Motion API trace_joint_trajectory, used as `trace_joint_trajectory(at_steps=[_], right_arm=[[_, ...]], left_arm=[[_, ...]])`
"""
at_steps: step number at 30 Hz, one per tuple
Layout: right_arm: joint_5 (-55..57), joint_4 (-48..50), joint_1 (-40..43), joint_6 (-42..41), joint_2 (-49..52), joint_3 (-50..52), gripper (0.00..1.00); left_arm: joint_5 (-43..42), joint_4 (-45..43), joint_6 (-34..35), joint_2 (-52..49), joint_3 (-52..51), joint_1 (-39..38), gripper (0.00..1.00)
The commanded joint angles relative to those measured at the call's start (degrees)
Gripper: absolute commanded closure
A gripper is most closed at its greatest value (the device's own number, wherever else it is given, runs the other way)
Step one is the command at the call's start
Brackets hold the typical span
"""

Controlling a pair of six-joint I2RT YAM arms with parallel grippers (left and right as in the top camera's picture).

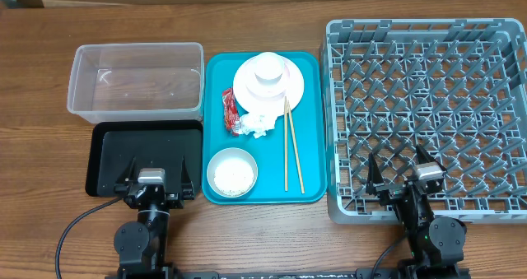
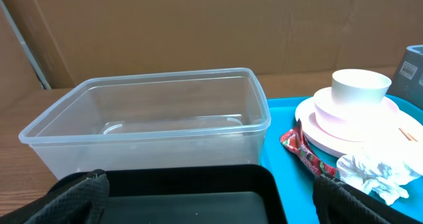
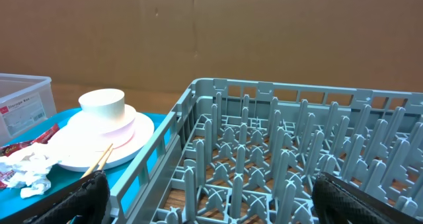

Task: Sort waste into correct bins and load items into the dishwasher

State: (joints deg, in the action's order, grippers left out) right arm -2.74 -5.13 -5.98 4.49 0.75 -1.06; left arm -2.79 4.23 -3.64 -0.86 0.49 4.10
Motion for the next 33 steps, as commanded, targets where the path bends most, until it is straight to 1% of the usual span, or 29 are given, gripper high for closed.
trace_joint_trajectory(at_steps=[1, 5, 8, 25, 27, 29, 33], right_arm=[[0.15, 0.48, 0.22, 0.02, -0.48, 0.61, 0.00], [0.15, 0.48, 0.22, 0.02, -0.48, 0.61, 0.00], [0.13, 0.48, 0.22, 0.02, -0.48, 0.61, 0.00], [0.15, 0.48, 0.22, 0.02, -0.48, 0.61, 0.00], [0.15, 0.48, 0.22, 0.02, -0.48, 0.61, 0.00], [0.15, 0.48, 0.22, 0.02, -0.48, 0.61, 0.00], [0.15, 0.48, 0.22, 0.02, -0.48, 0.61, 0.00]], left_arm=[[0.26, 0.00, -1.51, 0.50, -0.22, -0.15, 0.00], [0.46, -1.62, -1.55, 0.50, -0.22, -0.15, 0.00], [0.44, 0.17, -1.53, 0.50, -0.22, -0.15, 0.00], [0.42, 0.07, -1.51, 0.48, -0.22, -0.15, 0.00], [-1.77, -1.03, -1.46, 0.48, -0.22, -0.17, 0.00], [-7.26, -1.31, -1.51, 0.48, -0.22, -0.17, 0.00], [-13.27, -4.68, -1.49, 0.48, -0.22, -0.15, 0.00]])
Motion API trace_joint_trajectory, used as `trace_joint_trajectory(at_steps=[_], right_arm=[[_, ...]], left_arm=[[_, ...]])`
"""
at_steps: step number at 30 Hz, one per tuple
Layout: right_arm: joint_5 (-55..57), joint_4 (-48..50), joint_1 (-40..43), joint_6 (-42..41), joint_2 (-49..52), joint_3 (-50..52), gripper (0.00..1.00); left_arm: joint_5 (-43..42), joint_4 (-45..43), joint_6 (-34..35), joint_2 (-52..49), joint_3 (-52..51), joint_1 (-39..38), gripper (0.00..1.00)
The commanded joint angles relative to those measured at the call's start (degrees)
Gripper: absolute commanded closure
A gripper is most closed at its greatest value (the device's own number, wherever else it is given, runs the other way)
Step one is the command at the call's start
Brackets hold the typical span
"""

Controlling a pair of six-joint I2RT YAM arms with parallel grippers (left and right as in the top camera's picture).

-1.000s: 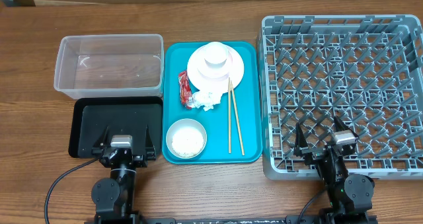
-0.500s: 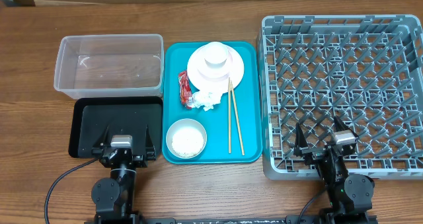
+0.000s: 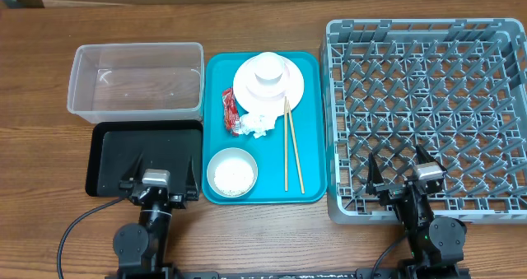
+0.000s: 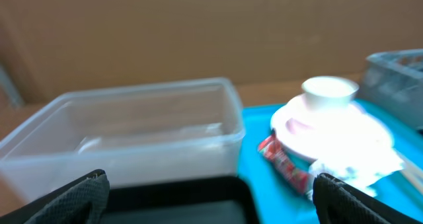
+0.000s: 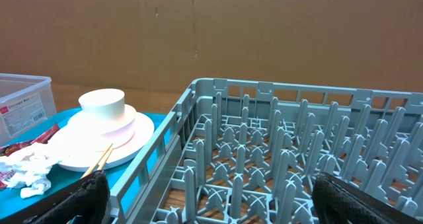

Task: Sort waste into correct bins and load items into the dishwasher

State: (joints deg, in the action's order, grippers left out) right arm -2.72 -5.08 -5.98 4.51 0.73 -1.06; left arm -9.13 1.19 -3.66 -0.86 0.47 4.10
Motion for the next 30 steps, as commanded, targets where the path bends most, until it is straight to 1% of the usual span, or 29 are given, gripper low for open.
trace_joint_trajectory(at_steps=[1, 3, 5, 9, 12, 15, 18, 20, 22, 24, 27, 29, 30], right_arm=[[0.13, 0.44, 0.22, 0.00, -0.46, 0.61, 0.00], [0.13, 0.44, 0.22, 0.00, -0.46, 0.61, 0.00], [0.13, 0.44, 0.22, 0.00, -0.46, 0.61, 0.00], [0.13, 0.44, 0.22, 0.00, -0.46, 0.61, 0.00], [0.13, 0.44, 0.22, 0.00, -0.46, 0.61, 0.00], [0.13, 0.44, 0.22, 0.00, -0.46, 0.61, 0.00], [0.13, 0.44, 0.22, 0.00, -0.46, 0.61, 0.00], [0.13, 0.44, 0.22, 0.00, -0.46, 0.61, 0.00], [0.13, 0.44, 0.22, 0.00, -0.46, 0.61, 0.00], [0.13, 0.44, 0.22, 0.00, -0.46, 0.61, 0.00], [0.13, 0.44, 0.22, 0.00, -0.46, 0.61, 0.00], [0.13, 0.44, 0.22, 0.00, -0.46, 0.61, 0.00], [0.13, 0.44, 0.22, 0.00, -0.46, 0.61, 0.00]], left_arm=[[-10.10, -3.26, -1.46, 0.48, -0.15, -0.17, 0.00], [-16.35, -4.46, -1.36, 0.48, 0.90, -0.15, 0.00], [-19.65, -3.41, 1.16, 0.48, 2.91, -0.15, 0.00], [-23.67, 2.86, 6.38, 0.33, 9.44, -0.15, 0.00], [-26.47, 7.56, 7.32, -1.60, 15.45, -0.15, 0.00], [-28.83, 12.04, 8.00, -6.23, 22.99, -0.15, 0.00], [-33.29, 15.67, 7.96, -13.92, 31.74, -0.15, 0.00], [-37.27, 17.94, 7.93, -20.68, 38.27, -0.15, 0.00], [-41.18, 22.49, 7.96, -28.61, 46.03, -0.15, 0.00], [-44.63, 30.27, 7.96, -36.30, 54.07, -0.17, 0.00], [-51.06, 44.96, 7.98, -46.80, 64.72, -0.52, 0.00], [-53.31, 52.76, 8.07, -52.65, 69.40, -0.98, 0.00], [-54.03, 55.01, 8.22, -54.88, 70.77, -1.05, 0.00]])
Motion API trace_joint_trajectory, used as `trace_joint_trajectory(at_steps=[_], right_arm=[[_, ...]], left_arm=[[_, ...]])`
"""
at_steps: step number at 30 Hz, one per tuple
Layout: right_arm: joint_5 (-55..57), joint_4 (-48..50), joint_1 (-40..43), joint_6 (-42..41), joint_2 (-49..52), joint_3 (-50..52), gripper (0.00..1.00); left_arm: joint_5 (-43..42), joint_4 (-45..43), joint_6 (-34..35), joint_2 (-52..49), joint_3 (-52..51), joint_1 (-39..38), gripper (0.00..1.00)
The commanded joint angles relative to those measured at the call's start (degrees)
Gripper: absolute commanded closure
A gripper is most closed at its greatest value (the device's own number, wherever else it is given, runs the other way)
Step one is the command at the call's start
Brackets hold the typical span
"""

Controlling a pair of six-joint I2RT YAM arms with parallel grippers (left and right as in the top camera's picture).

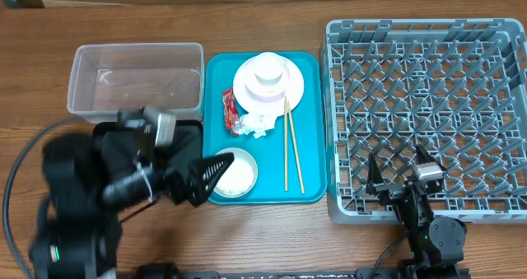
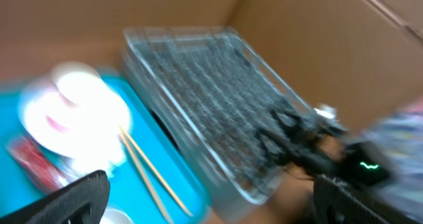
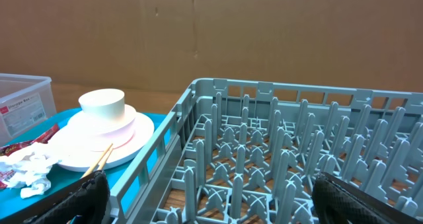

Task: Sort waste into correct bins and load items into the dishwasher
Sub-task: 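Move the left gripper over the teal tray toward the white tissue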

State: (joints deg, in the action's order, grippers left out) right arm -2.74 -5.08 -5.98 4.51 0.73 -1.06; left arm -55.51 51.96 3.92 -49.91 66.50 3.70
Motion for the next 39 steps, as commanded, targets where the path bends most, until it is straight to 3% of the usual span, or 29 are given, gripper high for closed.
trace_joint_trajectory(at_steps=[1, 5, 8, 9, 10, 11, 12, 13, 22, 28, 33, 36, 39], right_arm=[[0.15, 0.44, 0.22, -0.02, -0.46, 0.61, 0.00], [0.15, 0.44, 0.22, -0.02, -0.46, 0.61, 0.00], [0.15, 0.44, 0.22, 0.00, -0.46, 0.61, 0.00], [0.15, 0.44, 0.22, 0.00, -0.46, 0.61, 0.00], [0.13, 0.44, 0.22, 0.00, -0.46, 0.61, 0.00], [0.15, 0.44, 0.22, 0.00, -0.46, 0.61, 0.00], [0.15, 0.44, 0.22, 0.00, -0.46, 0.61, 0.00], [0.15, 0.44, 0.22, 0.00, -0.46, 0.61, 0.00], [0.15, 0.44, 0.22, 0.00, -0.46, 0.61, 0.00], [0.15, 0.44, 0.22, 0.00, -0.46, 0.61, 0.00], [0.15, 0.44, 0.22, 0.00, -0.46, 0.61, 0.00], [0.15, 0.44, 0.22, 0.00, -0.46, 0.61, 0.00], [0.15, 0.44, 0.22, 0.00, -0.46, 0.61, 0.00]], left_arm=[[-8.04, 5.66, 1.16, -7.87, 5.57, -0.70, 0.00], [-8.87, 10.99, 3.13, -14.84, 5.81, -0.68, 0.00], [-8.59, 12.24, -1.27, -18.88, 5.77, -1.18, 0.00], [-8.52, 12.70, -1.38, -20.44, 5.75, -1.60, 0.07], [-8.48, 13.09, -1.40, -21.62, 5.75, -2.05, 0.26], [-8.02, 13.31, -1.46, -22.69, 5.75, -2.60, 0.68], [-6.38, 13.51, -1.36, -23.67, 5.75, -3.32, 0.89], [-4.28, 13.62, -1.16, -24.35, 5.75, -4.09, 0.95], [30.34, 8.96, 10.97, -25.94, 5.75, -14.80, 0.92], [48.37, 0.22, 10.91, -28.17, 5.75, -22.58, 0.44], [54.29, -4.13, 10.86, -33.64, 5.75, -26.29, 0.43], [54.42, -6.34, 10.86, -37.57, 5.75, -26.95, 0.57], [54.45, -7.91, 10.62, -41.53, 5.75, -26.99, 0.58]])
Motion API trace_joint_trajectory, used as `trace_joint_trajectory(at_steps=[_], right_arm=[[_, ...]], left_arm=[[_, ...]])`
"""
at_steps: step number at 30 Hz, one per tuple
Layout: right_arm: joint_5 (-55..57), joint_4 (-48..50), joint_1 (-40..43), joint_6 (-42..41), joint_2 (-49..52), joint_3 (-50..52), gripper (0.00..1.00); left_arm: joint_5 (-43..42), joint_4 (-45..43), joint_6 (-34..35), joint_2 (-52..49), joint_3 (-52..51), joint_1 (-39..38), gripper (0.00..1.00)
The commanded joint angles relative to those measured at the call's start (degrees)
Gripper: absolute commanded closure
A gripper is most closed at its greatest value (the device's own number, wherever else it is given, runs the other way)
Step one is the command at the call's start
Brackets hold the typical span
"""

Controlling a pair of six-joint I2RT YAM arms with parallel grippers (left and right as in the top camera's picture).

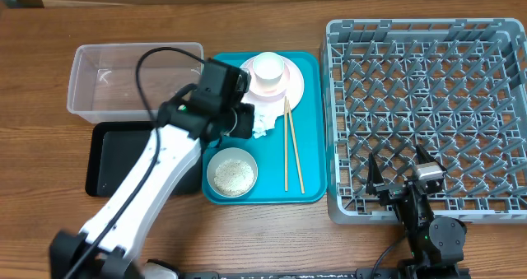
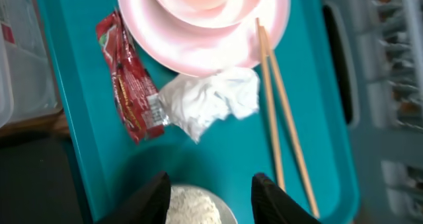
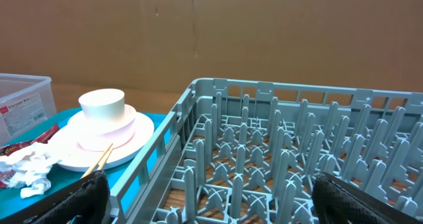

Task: Sort waste into correct bins and load items into the dishwasher
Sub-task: 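Move the left gripper over the teal tray toward the white tissue, then lower the left gripper and grasp the crumpled white tissue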

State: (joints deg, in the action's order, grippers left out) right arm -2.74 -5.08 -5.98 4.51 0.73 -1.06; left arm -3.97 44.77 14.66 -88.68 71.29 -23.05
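Note:
On the blue tray (image 1: 311, 151) lie a red wrapper (image 2: 129, 85), a crumpled tissue (image 2: 211, 102), a pair of chopsticks (image 1: 290, 143), a bowl of rice (image 1: 231, 172) and a white plate with a cup (image 1: 270, 72). My left gripper (image 2: 213, 201) hangs open above the tray, pointing down, with the wrapper and tissue just ahead of its fingertips and the rice bowl under them. In the overhead view the left gripper (image 1: 235, 114) covers the wrapper. My right gripper (image 3: 211, 204) stands open and empty at the near edge of the grey dish rack (image 1: 428, 106).
A clear plastic bin (image 1: 136, 81) stands at the back left, with a black bin (image 1: 115, 160) in front of it. Both are left of the tray. The rack fills the right side. Brown cardboard walls close off the far side.
My left arm was raised over the black bin with its camera swung toward the rack. Now it reaches over the tray, gripper open and pointing down at the wrapper and tissue. The right arm has not moved.
Both arms rested at the table's near edge, open, the left behind the black bin. The left wrist then turned a little to the right, then stood lifted over the black bin, and now hangs over the tray. Nothing on the tray has moved.

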Motion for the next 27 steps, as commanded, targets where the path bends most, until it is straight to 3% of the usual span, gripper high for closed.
trace_joint_trajectory(at_steps=[1, 12, 27], right_arm=[[0.15, 0.44, 0.22, 0.00, -0.46, 0.61, 0.00], [0.15, 0.44, 0.22, 0.00, -0.46, 0.61, 0.00], [0.15, 0.44, 0.22, 0.00, -0.46, 0.61, 0.00]], left_arm=[[2.91, -1.16, -0.11, -3.98, 0.96, -0.24, 0.57], [-0.22, -7.06, -4.00, -14.01, 0.96, -1.14, 0.46], [-0.09, -9.14, -4.37, -19.15, 0.94, -2.93, 0.50]])
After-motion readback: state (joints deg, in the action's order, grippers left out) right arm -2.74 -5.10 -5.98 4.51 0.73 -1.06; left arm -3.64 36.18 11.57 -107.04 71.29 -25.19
